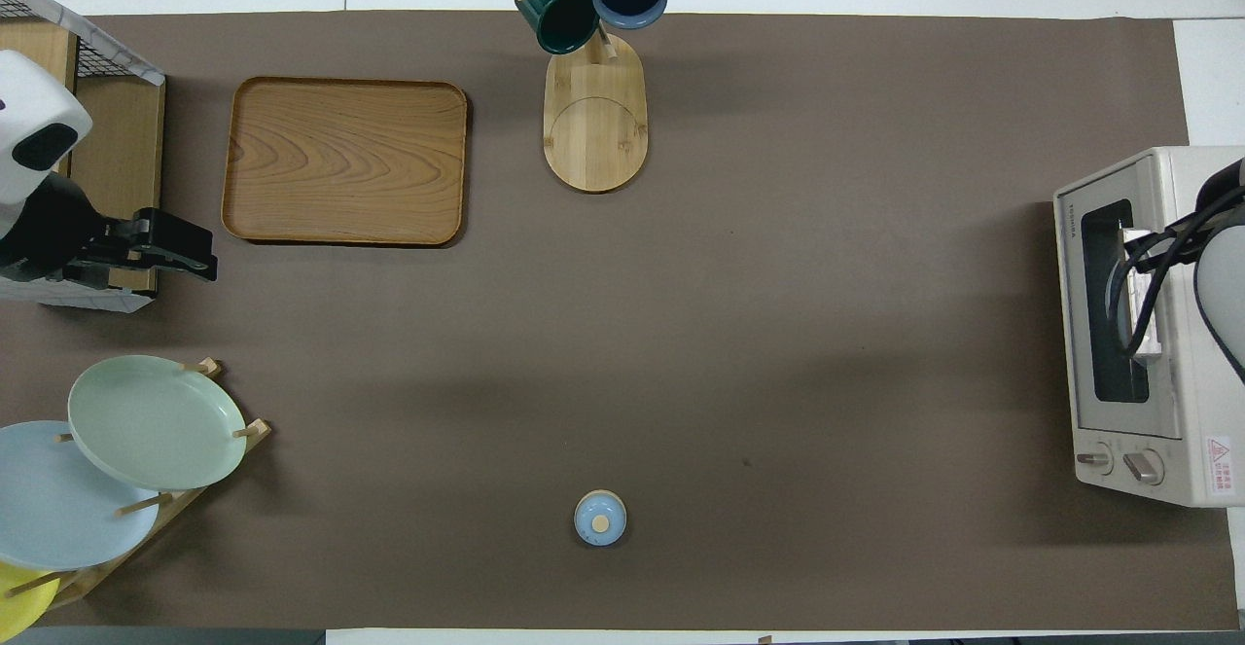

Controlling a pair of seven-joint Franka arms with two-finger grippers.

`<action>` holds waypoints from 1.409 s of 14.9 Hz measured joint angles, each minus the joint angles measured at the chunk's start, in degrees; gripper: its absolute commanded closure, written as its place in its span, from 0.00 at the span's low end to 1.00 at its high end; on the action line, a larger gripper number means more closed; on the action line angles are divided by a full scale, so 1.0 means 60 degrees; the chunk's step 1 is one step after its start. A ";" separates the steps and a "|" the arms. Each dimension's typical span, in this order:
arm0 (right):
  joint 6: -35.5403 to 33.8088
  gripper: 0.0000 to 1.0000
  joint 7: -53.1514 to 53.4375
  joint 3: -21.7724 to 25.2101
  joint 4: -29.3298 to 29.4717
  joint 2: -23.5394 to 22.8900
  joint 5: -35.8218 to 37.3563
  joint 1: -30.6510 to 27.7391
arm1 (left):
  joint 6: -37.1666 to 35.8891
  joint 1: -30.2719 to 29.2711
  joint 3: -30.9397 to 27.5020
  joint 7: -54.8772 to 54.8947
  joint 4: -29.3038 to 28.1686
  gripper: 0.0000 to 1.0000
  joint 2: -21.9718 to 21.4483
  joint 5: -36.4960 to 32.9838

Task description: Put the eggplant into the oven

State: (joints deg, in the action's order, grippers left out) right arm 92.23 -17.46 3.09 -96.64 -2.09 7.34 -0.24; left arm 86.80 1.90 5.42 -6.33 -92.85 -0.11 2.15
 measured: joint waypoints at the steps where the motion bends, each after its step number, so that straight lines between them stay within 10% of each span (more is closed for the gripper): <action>1: -0.0139 0.79 0.0205 -0.0021 0.0052 0.0002 -0.0077 0.0061 | 0.0000 0.0000 0.0000 0.0000 0.0000 0.00 0.0000 0.0000; 2: -0.0213 0.65 0.0317 -0.0034 0.0076 0.0006 -0.0151 0.0107 | 0.0000 0.0000 0.0000 0.0000 0.0000 0.00 0.0000 0.0000; 3: -0.0271 0.15 0.0359 -0.0048 0.0089 0.0015 -0.0235 0.0118 | 0.0000 0.0000 0.0000 0.0000 0.0000 0.00 0.0000 0.0000; 4: -0.0331 0.00 0.0368 -0.0050 0.0091 0.0027 -0.0272 0.0113 | 0.0000 0.0000 0.0000 0.0000 0.0000 0.00 0.0000 0.0000; 21: -0.0590 0.00 0.0632 0.0139 0.0323 0.0278 -0.1013 0.0145 | 0.0000 0.0000 0.0000 0.0000 0.0000 0.00 0.0000 0.0000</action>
State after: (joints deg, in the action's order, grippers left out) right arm 88.69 -13.67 3.92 -94.71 -0.42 1.26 0.63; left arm 86.80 1.90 5.42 -6.33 -92.85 -0.11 2.15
